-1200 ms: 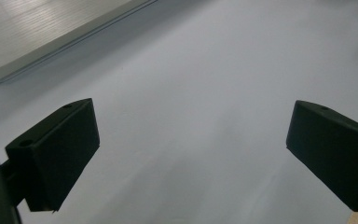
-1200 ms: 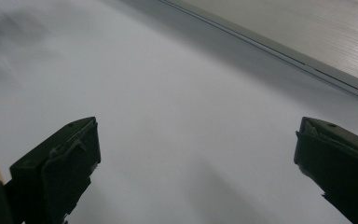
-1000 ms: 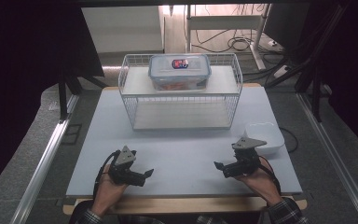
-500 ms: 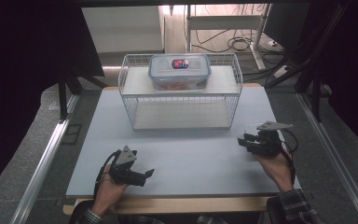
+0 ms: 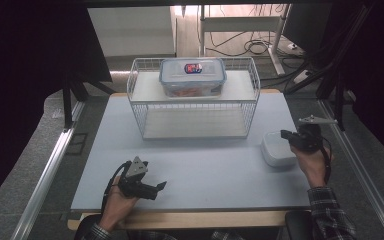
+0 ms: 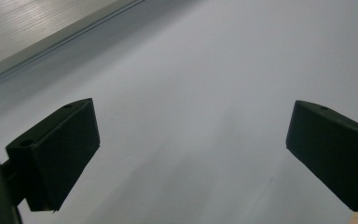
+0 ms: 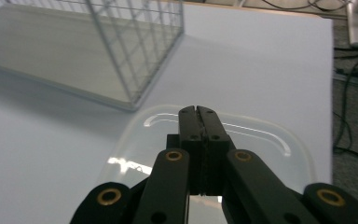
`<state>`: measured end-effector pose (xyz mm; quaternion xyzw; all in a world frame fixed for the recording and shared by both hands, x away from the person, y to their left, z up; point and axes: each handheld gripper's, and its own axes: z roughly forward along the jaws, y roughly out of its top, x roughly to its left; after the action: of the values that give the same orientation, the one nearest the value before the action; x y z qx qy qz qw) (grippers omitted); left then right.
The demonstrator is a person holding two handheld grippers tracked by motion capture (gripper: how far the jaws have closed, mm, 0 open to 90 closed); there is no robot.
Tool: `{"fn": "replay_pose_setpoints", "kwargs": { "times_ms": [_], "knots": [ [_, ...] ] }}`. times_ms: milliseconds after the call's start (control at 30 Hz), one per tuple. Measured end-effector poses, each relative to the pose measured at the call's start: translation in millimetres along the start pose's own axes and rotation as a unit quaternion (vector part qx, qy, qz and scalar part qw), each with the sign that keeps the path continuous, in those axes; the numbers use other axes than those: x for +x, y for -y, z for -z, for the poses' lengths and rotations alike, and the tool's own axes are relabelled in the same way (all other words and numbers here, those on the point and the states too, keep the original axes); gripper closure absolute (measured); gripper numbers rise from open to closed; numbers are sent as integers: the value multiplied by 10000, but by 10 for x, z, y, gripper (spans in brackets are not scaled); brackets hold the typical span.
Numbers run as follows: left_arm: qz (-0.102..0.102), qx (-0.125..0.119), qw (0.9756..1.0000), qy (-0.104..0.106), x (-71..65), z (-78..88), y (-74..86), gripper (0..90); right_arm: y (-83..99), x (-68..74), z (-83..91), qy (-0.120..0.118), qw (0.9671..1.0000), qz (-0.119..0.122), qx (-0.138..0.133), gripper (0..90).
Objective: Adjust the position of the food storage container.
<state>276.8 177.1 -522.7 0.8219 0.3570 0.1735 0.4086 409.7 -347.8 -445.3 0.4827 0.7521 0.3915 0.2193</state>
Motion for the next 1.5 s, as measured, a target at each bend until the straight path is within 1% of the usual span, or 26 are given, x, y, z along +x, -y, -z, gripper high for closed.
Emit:
{"fn": "replay_pose_setpoints", "kwargs": {
  "times_ms": [33, 67, 100, 133, 167, 200, 233, 267, 300, 433, 567, 667, 700, 767, 833, 867, 933, 1100, 1133, 1167, 1367, 1400, 1433, 1500],
  "knots": [
    [3, 2, 10000, 6, 1, -3, 0, 25, 5, -39, -4, 55, 10000, -57, -8, 899],
    [3, 2, 10000, 6, 1, -3, 0, 25, 5, -39, -4, 55, 10000, -57, -8, 899],
    [12, 1, 10000, 14, 6, -7, 0, 26, 14, -116, -1, 142, 9998, -119, 22, 899],
    [12, 1, 10000, 14, 6, -7, 0, 26, 14, -116, -1, 142, 9998, -119, 22, 899],
    [41, -4, 10000, 31, 11, -12, 2, 26, 21, -182, 6, 264, 9995, -162, 39, 899],
    [40, -1, 10000, 29, 11, -12, 2, 26, 26, -215, 9, 333, 9993, -185, 35, 898],
    [40, -1, 10000, 29, 11, -12, 2, 26, 26, -215, 9, 333, 9993, -185, 35, 898],
    [31, -2, 10000, 23, 9, -10, 2, 26, 39, -278, 20, 473, 9987, -180, 30, 897],
    [21, -2, 10000, 16, 7, -9, 1, 26, 48, -310, 25, 553, 9983, -184, 31, 897],
    [24, 15, 10000, 31, 6, -15, 2, 27, 110, -442, 60, 807, 9963, -282, 50, 896],
    [7, 28, 10000, 13, 3, -13, 2, 27, 211, -534, 34, 892, 9950, -396, 212, 896],
    [-5, 40, 10000, 5, 2, -12, 3, 28, 245, -547, 20, 879, 9947, -464, 269, 892],
    [-12, 48, 10000, 4, 1, -13, 4, 28, 267, -542, 8, 829, 9951, -448, 304, 893],
    [-16, 50, 10000, 3, 0, -15, 4, 29, 283, -520, 1, 847, 9949, -382, 401, 895],
    [-23, 56, 10000, 5, -2, -17, 4, 29, 293, -518, 4, 802, 9952, -415, 381, 895],
    [-38, 69, 10000, -2, -4, -17, 4, 29, 304, -507, 13, 725, 9954, -500, 379, 895],
    [-62, 90, 9999, -5, -4, -17, 3, 29, 308, -479, 16, 693, 9958, -453, 389, 895],
    [-89, 125, 9999, -27, -12, -22, 3, 29, 305, -359, -8, 491, 9971, -385, 425, 890],
    [-89, 125, 9999, -27, -12, -22, 3, 29, 305, -359, -8, 491, 9971, -385, 425, 890],
    [-99, 124, 9999, -30, -13, -19, 2, 29, 301, -286, -33, 354, 9977, -382, 433, 887],
    [-100, 130, 9999, -31, -16, -17, 3, 29, 276, -83, -98, 70, 9984, -239, 505, 884],
    [-100, 130, 9999, -31, -16, -17, 3, 29, 276, -83, -98, 70, 9984, -239, 505, 884],
    [-102, 134, 9999, -28, -18, -17, 3, 29, 269, -5, -119, -28, 9984, -160, 547, 883],
    [-108, 132, 9998, -33, -21, -17, 3, 29, 264, 76, -134, -121, 9981, -79, 601, 880]
  ]
}}
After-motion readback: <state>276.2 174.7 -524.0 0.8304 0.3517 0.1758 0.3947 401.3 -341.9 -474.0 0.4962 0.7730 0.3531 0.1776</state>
